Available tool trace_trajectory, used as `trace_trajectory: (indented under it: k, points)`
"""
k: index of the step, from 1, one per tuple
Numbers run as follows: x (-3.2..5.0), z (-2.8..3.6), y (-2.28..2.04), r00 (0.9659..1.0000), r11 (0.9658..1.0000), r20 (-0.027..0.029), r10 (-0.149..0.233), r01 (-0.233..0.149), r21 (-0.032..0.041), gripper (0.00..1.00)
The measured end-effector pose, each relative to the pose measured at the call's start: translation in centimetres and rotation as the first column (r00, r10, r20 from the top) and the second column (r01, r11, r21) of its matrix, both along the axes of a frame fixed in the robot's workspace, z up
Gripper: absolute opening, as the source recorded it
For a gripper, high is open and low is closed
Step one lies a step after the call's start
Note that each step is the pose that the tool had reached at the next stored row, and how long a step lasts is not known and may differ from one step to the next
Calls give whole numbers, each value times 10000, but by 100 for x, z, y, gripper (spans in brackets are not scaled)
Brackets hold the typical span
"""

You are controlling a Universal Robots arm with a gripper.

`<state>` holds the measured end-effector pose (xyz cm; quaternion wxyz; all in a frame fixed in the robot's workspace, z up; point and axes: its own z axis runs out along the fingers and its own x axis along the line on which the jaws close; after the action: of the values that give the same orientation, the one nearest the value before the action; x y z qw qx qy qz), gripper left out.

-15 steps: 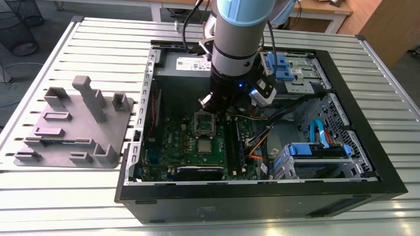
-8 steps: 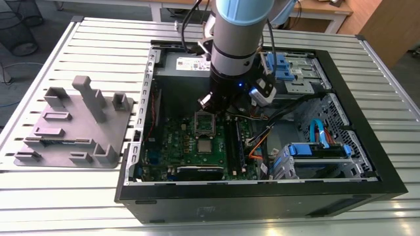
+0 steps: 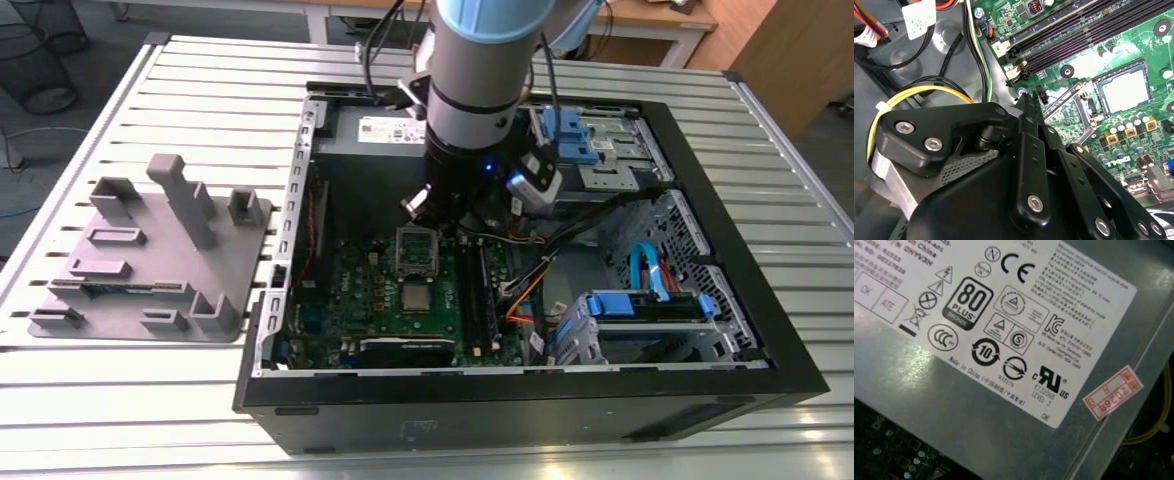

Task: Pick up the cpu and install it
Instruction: 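Close the cpu cover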

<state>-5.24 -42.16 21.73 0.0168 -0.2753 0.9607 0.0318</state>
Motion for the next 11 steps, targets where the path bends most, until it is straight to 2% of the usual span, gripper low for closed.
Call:
trace_trajectory:
  k: [3,11]
  points:
    - [-7,10,0,9999,9999,20,122,-122,3,11]
    - [-8,22,0,9999,9999,18,170,-170,-3,11]
